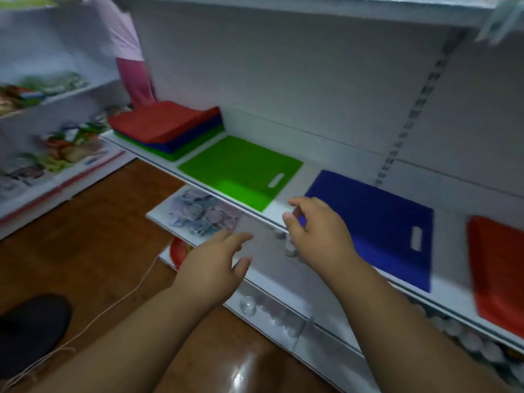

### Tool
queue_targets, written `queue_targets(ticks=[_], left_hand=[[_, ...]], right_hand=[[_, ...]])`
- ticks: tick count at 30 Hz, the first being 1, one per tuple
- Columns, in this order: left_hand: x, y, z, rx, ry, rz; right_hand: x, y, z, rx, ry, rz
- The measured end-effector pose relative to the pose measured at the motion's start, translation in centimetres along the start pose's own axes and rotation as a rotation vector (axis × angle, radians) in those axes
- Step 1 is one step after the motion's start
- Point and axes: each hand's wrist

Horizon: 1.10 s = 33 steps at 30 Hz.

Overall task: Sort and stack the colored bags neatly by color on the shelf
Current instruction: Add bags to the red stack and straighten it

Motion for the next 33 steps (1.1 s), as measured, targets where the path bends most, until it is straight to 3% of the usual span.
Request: queue_targets(ticks=[7, 16, 26, 30, 33], left_hand=[[-0.7, 4.8, 12.4, 0.018, 0.211, -0.113], [-8.8, 5.4, 23.0, 0.036, 0.342, -0.169], [-15.7, 6.5, 36.0, 0.133, 0.307, -0.133], [-20.0, 7.0, 41.9, 0.361, 0.219, -0.012], [-22.7, 8.1, 44.1, 0.829, 0.279, 0.137]], right_hand=[[-7.1, -9.4, 8.5, -0.021, 0.122, 0.098], [-21.7, -18.2, 13.4, -0.043, 0.136, 0.272], [-31.7, -28.3, 16.7, -0.02, -0.155, 0.416], [-31.4, -29.9, 17.2, 0.041, -0.281, 0.278], [-29.8, -30.9, 18.1, 0.101, -0.31, 0.026]])
Point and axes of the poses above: each hand's wrist, its own x-axis away from the middle knuckle, its own y-axis out of the back of the hand, z = x × y, and after that the axes turned 7 degrees about -x, right-handed
